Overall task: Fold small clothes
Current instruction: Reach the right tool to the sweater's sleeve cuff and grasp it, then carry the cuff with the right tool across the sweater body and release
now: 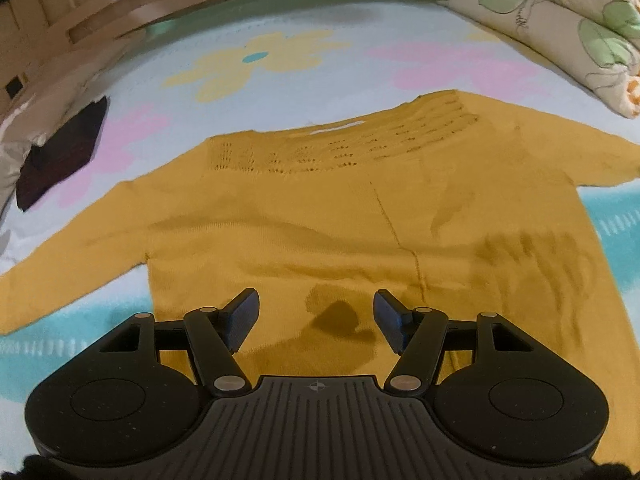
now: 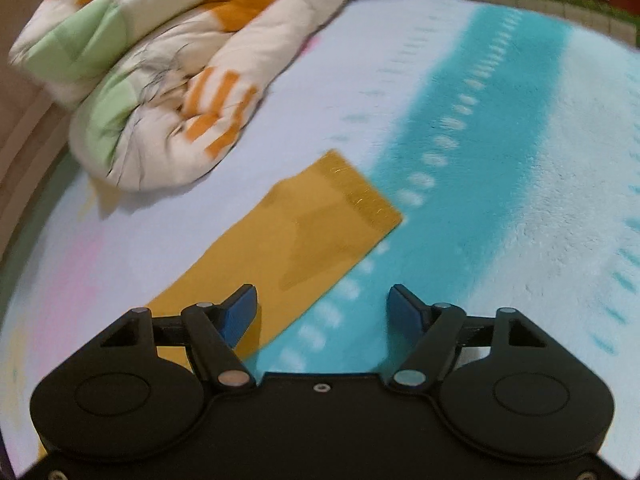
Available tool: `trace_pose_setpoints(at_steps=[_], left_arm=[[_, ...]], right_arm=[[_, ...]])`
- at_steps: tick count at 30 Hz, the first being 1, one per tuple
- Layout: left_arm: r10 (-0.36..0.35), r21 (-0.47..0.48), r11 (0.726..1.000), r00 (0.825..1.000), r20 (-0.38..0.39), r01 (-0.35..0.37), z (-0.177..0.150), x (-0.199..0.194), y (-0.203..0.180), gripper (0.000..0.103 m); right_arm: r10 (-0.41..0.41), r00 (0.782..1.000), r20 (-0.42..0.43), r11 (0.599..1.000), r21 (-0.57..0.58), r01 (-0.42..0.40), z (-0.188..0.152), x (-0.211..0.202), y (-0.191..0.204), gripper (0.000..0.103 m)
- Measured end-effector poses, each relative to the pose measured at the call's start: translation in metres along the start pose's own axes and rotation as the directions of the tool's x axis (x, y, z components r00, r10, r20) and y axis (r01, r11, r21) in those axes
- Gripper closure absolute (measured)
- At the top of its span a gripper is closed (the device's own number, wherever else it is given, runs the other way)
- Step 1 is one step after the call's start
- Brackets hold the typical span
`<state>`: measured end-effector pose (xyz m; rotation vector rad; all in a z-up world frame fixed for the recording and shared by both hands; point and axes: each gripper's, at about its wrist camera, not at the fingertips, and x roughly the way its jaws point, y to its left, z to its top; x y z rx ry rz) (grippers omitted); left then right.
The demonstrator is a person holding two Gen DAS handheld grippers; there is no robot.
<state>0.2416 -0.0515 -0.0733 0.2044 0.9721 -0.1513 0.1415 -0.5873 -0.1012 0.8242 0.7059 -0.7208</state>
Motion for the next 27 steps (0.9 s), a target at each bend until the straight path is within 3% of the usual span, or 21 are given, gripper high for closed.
trace_pose_setpoints(at_steps=[4, 6, 9, 14, 19, 23, 27], left_arm=[[0.003, -0.013, 1.000, 1.000, -0.019, -0.003, 0.001, 0.010, 0.003, 0.041], [0.004, -0.023, 1.000, 1.000, -0.022, -0.004, 0.002, 0.013, 0.005, 0.041], [0.004, -0.034, 0.999, 1.000, -0.023, -0.005, 0.005, 0.013, 0.009, 0.041], [0.022, -0.074, 0.997, 1.000, 0.010, -0.021, 0.016, 0.004, 0.026, 0.041], [0.057, -0.059, 0.997, 0.997, 0.046, -0.054, 0.027, -0.011, 0.048, 0.041], [0.083, -0.081, 0.994, 0.994, 0.070, -0.077, 0.030, -0.025, 0.079, 0.041], [0.080, -0.191, 0.979, 0.994, 0.071, -0.065, 0.024, -0.031, 0.116, 0.041]], right_arm=[[0.033, 0.999, 0.019, 0.999, -0.029, -0.032, 0.014, 0.012, 0.007, 0.029], [0.054, 0.999, 0.010, 0.996, -0.069, -0.053, 0.021, 0.020, 0.013, 0.055], [0.024, 1.000, 0.008, 0.992, -0.120, -0.023, 0.028, 0.028, 0.020, 0.086], [0.057, 0.997, 0.046, 0.979, -0.199, -0.046, 0.033, 0.001, 0.044, 0.089], [0.194, 0.980, 0.037, 0.933, -0.314, -0.173, 0.027, -0.049, 0.112, 0.089], [0.300, 0.953, -0.035, 0.865, -0.412, -0.287, 0.000, -0.083, 0.189, 0.088], [0.379, 0.917, -0.125, 0.780, -0.491, -0.389, -0.050, -0.107, 0.260, 0.088]])
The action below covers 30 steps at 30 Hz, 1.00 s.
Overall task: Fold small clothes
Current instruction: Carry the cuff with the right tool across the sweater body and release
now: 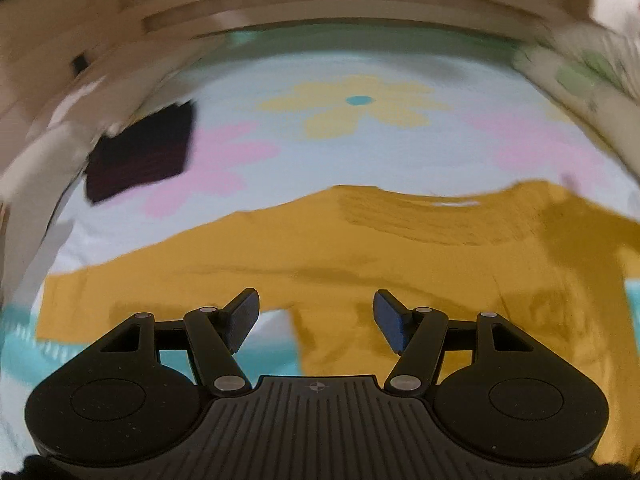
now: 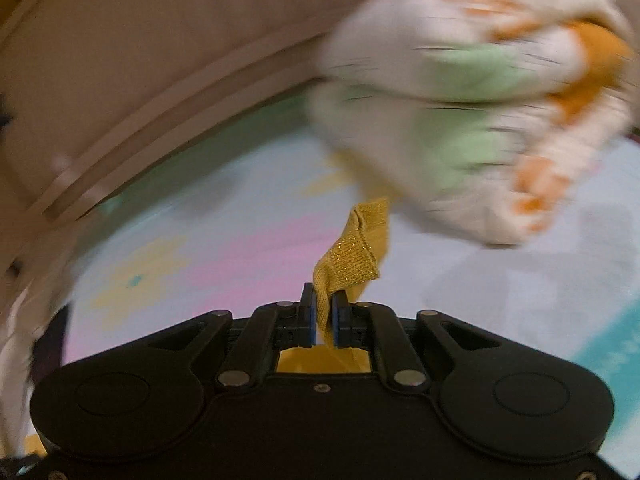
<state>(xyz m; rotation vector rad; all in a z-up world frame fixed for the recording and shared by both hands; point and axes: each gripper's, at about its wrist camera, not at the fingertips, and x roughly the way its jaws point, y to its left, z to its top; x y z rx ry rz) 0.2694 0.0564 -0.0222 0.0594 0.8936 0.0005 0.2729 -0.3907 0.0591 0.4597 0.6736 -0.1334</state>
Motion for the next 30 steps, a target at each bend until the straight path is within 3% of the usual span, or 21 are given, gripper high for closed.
trace_pose_setpoints(at_steps=[7, 15, 18, 21, 22, 23, 24, 27, 30], left_arm=[[0.065, -0.101, 0.993, 0.998, -0.017, -0.066, -0.004, 0.006, 0.059, 0.041], [0.077, -0.186, 0.979, 0.996, -0.048, -0.085, -0.006, 0.011, 0.094, 0.041], [0.068, -0.191, 0.979, 0.997, -0.048, -0.076, -0.005, 0.011, 0.095, 0.041], [0.063, -0.182, 0.981, 0.997, -0.047, -0.071, -0.004, 0.014, 0.092, 0.041], [0.062, -0.180, 0.981, 0.997, -0.047, -0.069, -0.005, 0.014, 0.092, 0.041], [0.056, -0.177, 0.982, 0.997, -0.049, -0.064, -0.005, 0.016, 0.091, 0.041], [0.053, -0.174, 0.983, 0.997, -0.050, -0.061, -0.005, 0.017, 0.089, 0.041], [0.049, -0.165, 0.985, 0.997, -0.056, -0.058, -0.006, 0.024, 0.085, 0.041], [0.031, -0.172, 0.984, 0.997, -0.073, -0.043, -0.009, 0.033, 0.085, 0.041]], right_arm=[[0.157, 0.983, -0.100, 0.979, -0.112, -0.168, -0.046, 0.056, 0.149, 0.088], [0.190, 0.958, -0.213, 0.957, -0.178, -0.230, -0.125, 0.124, 0.258, 0.088], [0.175, 0.952, -0.251, 0.949, -0.214, -0.231, -0.151, 0.145, 0.278, 0.087], [0.210, 0.937, -0.278, 0.938, -0.212, -0.274, -0.171, 0.149, 0.284, 0.075], [0.223, 0.931, -0.288, 0.935, -0.207, -0.288, -0.173, 0.149, 0.281, 0.066], [0.240, 0.926, -0.291, 0.931, -0.202, -0.304, -0.173, 0.147, 0.276, 0.049], [0.254, 0.925, -0.282, 0.926, -0.204, -0.316, -0.172, 0.146, 0.277, 0.045], [0.260, 0.936, -0.235, 0.928, -0.206, -0.310, -0.157, 0.132, 0.258, 0.044], [0.195, 0.965, -0.174, 0.956, -0.186, -0.227, -0.135, 0.122, 0.214, 0.042]])
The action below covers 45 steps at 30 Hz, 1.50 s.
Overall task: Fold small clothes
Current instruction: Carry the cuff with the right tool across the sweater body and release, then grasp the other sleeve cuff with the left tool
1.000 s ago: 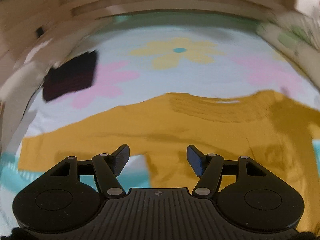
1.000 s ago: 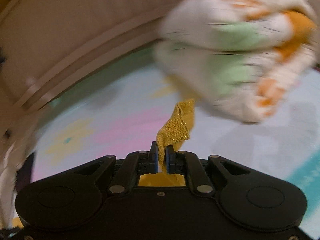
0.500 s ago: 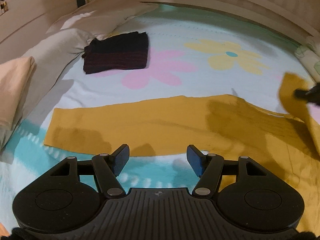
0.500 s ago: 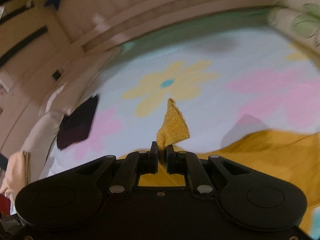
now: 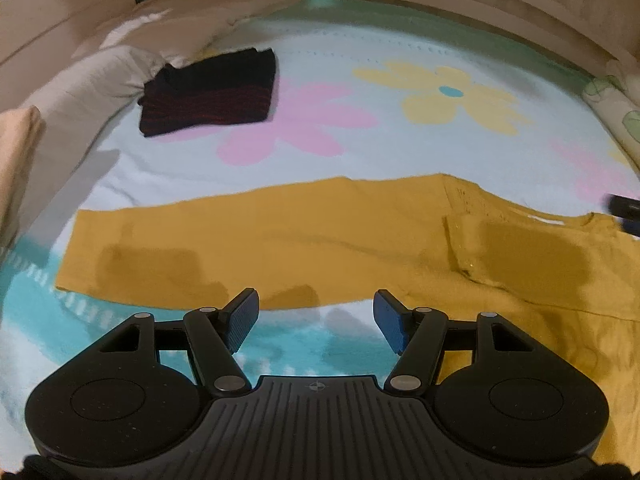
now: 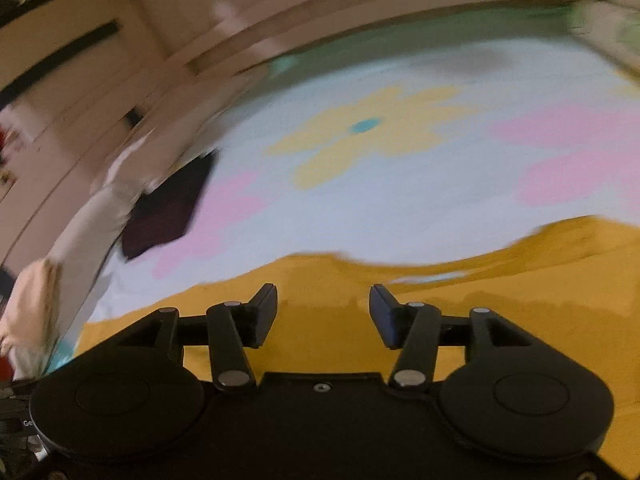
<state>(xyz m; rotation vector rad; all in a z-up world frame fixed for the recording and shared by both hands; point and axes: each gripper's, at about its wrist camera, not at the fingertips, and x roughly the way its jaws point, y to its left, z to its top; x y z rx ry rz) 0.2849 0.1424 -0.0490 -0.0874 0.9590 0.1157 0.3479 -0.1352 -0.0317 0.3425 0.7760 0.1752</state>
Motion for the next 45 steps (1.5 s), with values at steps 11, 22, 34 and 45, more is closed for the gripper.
trace_pose_setpoints(at_steps=[11, 22, 34, 45], left_arm=[[-0.196, -0.239, 0.953, 0.980, -0.027, 0.184, -0.012, 0.037, 0.042, 0.041], [-0.041, -0.273, 0.961, 0.999, 0.019, 0.045, -0.010, 0.043, 0.078, 0.038], [-0.010, -0.491, 0.870, 0.997, 0.076, 0.046, -0.007, 0.045, 0.151, 0.017], [-0.020, -0.641, 0.764, 0.995, 0.101, 0.080, -0.022, 0.060, 0.189, 0.006]], right_arm=[[-0.331, 0.943, 0.043, 0.920, 0.237, 0.312, -0.007, -0.060, -0.175, 0.029], [-0.244, 0.968, -0.054, 0.959, 0.135, 0.250, -0.012, -0.018, -0.170, 0.089], [-0.404, 0.915, -0.007, 0.915, 0.014, 0.404, -0.003, -0.024, -0.149, 0.078], [-0.261, 0.963, 0.063, 0.965, 0.006, 0.261, 0.009, -0.050, -0.111, 0.056]])
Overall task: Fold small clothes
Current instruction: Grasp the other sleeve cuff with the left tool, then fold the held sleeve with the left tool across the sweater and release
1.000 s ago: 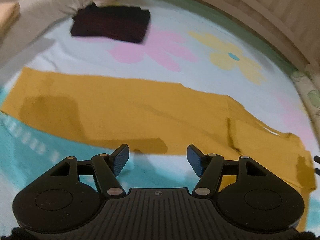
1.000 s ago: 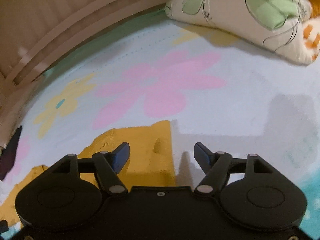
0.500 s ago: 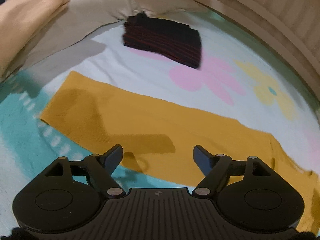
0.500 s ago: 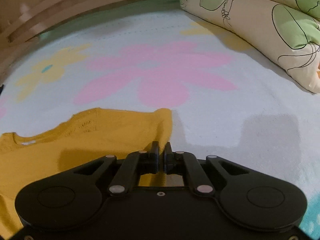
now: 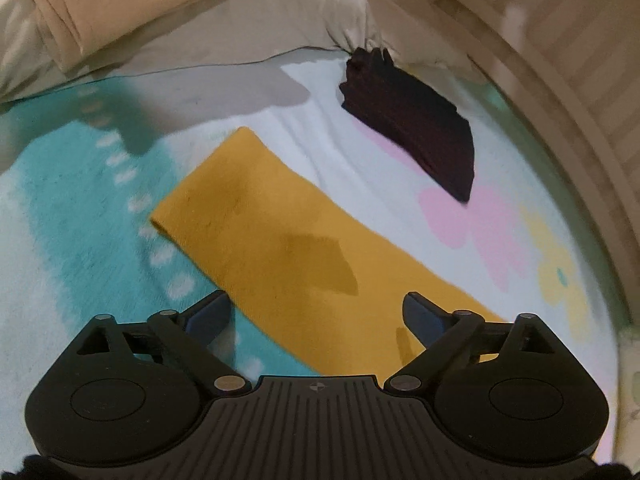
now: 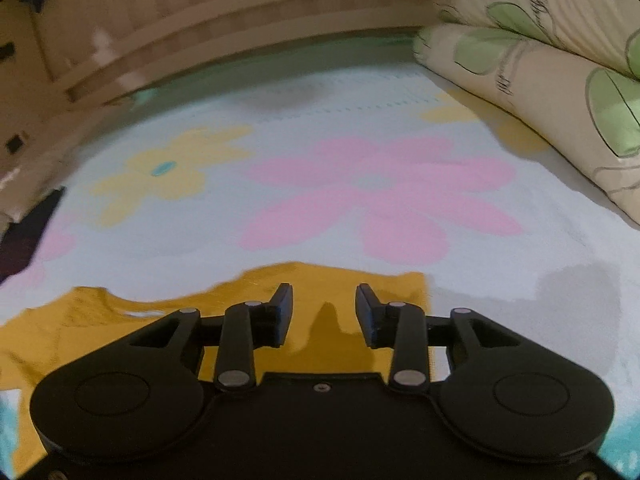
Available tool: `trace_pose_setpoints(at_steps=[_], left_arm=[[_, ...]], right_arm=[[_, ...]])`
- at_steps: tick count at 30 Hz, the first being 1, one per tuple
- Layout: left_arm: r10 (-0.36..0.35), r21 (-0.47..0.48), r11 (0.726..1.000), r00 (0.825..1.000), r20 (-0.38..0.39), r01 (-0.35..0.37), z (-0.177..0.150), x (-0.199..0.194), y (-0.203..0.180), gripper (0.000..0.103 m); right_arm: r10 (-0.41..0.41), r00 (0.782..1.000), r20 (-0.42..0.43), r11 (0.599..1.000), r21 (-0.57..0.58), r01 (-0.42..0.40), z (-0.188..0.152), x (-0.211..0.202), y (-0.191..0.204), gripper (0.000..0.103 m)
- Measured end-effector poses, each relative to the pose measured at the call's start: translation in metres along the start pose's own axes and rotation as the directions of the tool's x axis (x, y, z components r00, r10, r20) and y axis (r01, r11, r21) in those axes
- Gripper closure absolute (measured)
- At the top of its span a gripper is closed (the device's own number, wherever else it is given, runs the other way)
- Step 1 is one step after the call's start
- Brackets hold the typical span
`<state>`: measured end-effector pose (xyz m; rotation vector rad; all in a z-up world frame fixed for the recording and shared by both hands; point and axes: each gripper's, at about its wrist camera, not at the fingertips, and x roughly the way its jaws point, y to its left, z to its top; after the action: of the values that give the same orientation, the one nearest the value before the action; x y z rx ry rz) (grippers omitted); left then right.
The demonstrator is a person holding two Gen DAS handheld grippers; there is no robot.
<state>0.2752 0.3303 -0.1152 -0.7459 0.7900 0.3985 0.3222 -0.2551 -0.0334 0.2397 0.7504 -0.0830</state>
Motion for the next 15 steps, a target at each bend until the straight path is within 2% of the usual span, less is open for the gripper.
trace_pose_setpoints(at_steps=[5, 6, 7, 8, 9, 10, 13, 15], left_arm=[[-0.041, -0.007, 0.999, 0.998, 0.041, 0.041, 0.011, 0.009, 0.003, 0.005], [-0.042, -0.018, 0.999, 0.997, 0.059, 0.043, 0.012, 0.011, 0.003, 0.010], [-0.034, -0.031, 0.999, 0.996, 0.084, 0.037, 0.012, 0.010, 0.004, 0.035], [-0.011, -0.045, 0.999, 0.996, 0.094, 0.016, 0.013, 0.011, 0.004, 0.054], [0.014, -0.051, 0.999, 0.997, 0.080, -0.010, 0.013, 0.013, 0.004, 0.086], [0.036, -0.055, 0.998, 0.997, 0.065, -0.032, 0.014, 0.016, 0.005, 0.096], [0.034, -0.073, 0.997, 0.994, 0.107, -0.026, 0.009, 0.005, -0.001, 0.097], [0.031, -0.021, 0.999, 0.991, 0.129, -0.029, 0.008, -0.008, -0.022, 0.097]], right_arm=[[0.077, 0.997, 0.017, 0.997, -0.004, -0.077, 0.003, -0.006, 0.017, 0.056], [0.086, 0.996, 0.020, 0.996, -0.007, -0.085, 0.003, -0.007, 0.019, 0.056], [0.091, 0.996, 0.022, 0.996, -0.011, -0.091, 0.003, -0.008, 0.021, 0.056], [0.096, 0.995, 0.025, 0.995, -0.015, -0.096, 0.003, -0.009, 0.024, 0.056], [0.100, 0.995, 0.025, 0.995, -0.020, -0.099, 0.003, -0.011, 0.026, 0.056], [0.103, 0.994, 0.025, 0.994, -0.023, -0.102, 0.002, -0.012, 0.027, 0.056], [0.113, 0.993, 0.025, 0.994, -0.013, -0.113, 0.002, -0.014, 0.026, 0.056], [0.115, 0.993, 0.029, 0.993, -0.005, -0.114, 0.003, -0.017, 0.025, 0.056]])
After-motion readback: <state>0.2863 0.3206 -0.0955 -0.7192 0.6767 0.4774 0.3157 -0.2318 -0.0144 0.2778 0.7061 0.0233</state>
